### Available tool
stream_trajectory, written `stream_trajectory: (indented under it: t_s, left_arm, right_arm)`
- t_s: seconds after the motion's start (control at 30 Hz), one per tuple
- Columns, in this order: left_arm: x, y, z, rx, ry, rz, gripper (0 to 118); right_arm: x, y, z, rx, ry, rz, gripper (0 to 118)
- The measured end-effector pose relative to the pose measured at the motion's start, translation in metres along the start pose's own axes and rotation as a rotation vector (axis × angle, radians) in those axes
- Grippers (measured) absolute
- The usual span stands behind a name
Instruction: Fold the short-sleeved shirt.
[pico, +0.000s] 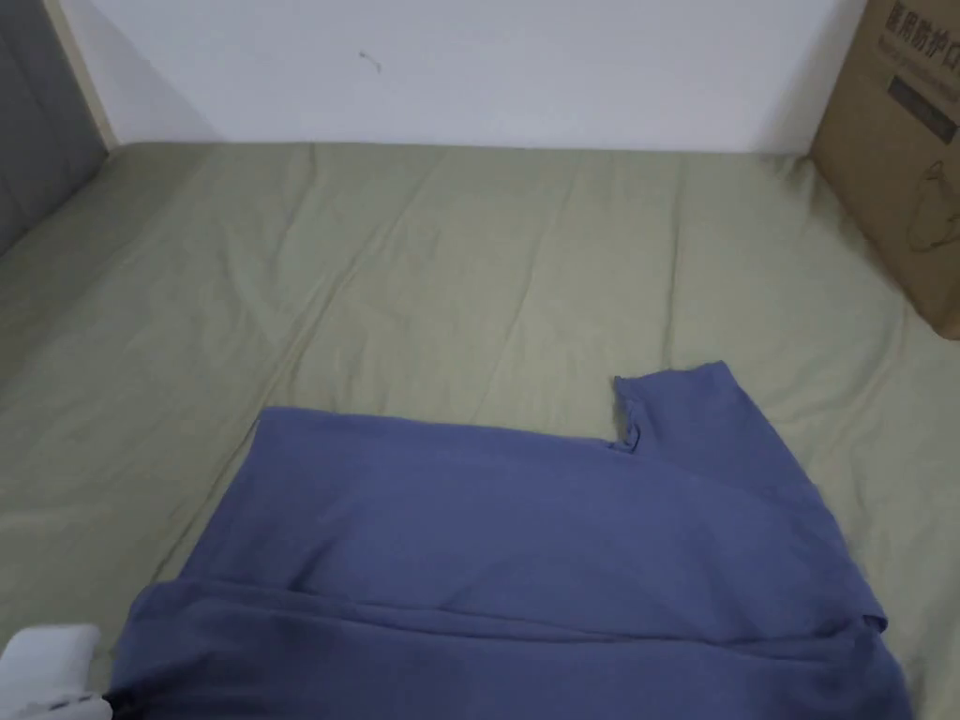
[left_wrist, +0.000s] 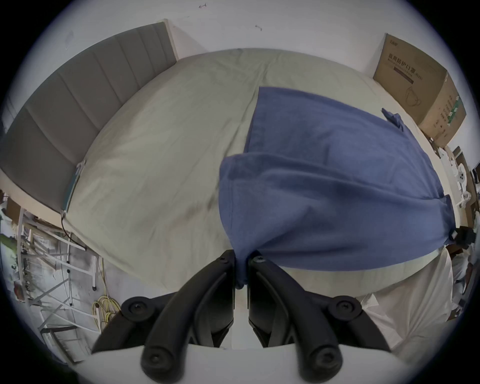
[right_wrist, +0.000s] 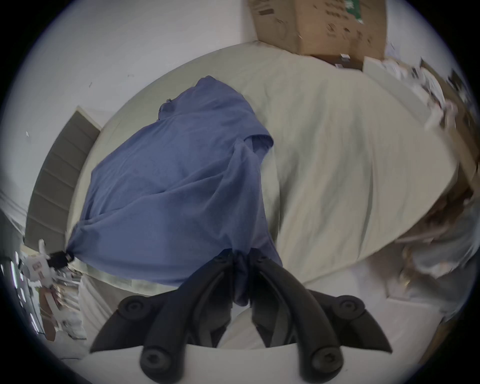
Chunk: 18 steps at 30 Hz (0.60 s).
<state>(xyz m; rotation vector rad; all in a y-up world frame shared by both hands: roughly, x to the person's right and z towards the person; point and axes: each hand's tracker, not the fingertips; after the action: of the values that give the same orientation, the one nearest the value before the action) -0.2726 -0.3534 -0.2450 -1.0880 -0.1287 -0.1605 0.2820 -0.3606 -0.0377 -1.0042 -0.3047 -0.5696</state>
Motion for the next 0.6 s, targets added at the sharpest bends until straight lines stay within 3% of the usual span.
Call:
stream_trajectory:
  t_s: [0.03,0.07,0.1,0.13,0.17,0.23,0.3,0.33,0.37,0.4,0.43,0.53,0.6]
  left_arm:
    - [0.002,-0.002,0.0,-0.001,-0.004,0.001,9]
    - [0.004,-0.002,0.001,0.002,-0.005,0.01,29]
    - [0.006,0.0,0.004,0.004,-0.002,0.016,60]
    - [0.008,0.005,0.009,0.01,0.01,0.011,87]
    - [0.01,0.008,0.014,0.027,0.007,0.001,105]
    - [0.016,0.02,0.032,0.105,-0.024,-0.018,100]
    - [0.023,0.032,0.044,0.126,-0.024,-0.026,94]
    - [0.027,0.038,0.049,0.144,-0.034,-0.03,79]
    - [0.031,0.041,0.054,0.177,-0.051,-0.031,44]
    - [0.036,0.046,0.058,0.209,-0.069,-0.023,12]
    - [0.04,0.049,0.056,0.218,-0.084,-0.017,3]
    - [0.053,0.051,0.034,0.172,-0.096,0.004,0]
    - [0.059,0.047,0.024,0.162,-0.102,0.024,0]
  right_arm:
    - [0.002,-0.007,-0.002,0.029,-0.033,-0.034,42]
    - [0.001,-0.008,-0.002,0.036,-0.115,-0.05,75]
    - [0.001,-0.006,0.0,0.032,-0.145,-0.049,84]
    - [0.001,-0.002,0.007,0.059,-0.124,-0.049,84]
    - [0.0,0.003,0.012,0.091,-0.115,-0.039,84]
    - [-0.011,0.018,0.025,0.142,-0.102,0.03,83]
    - [-0.027,0.029,0.034,0.168,-0.116,0.108,71]
    - [-0.038,0.035,0.037,0.196,-0.132,0.165,52]
    - [-0.047,0.037,0.038,0.213,-0.155,0.211,17]
    - [-0.058,0.04,0.037,0.224,-0.195,0.252,6]
    - [-0.066,0.041,0.03,0.213,-0.209,0.276,5]
    - [-0.073,0.043,0.007,0.159,-0.098,0.216,0]
    - [-0.069,0.042,-0.014,0.114,-0.078,0.193,0]
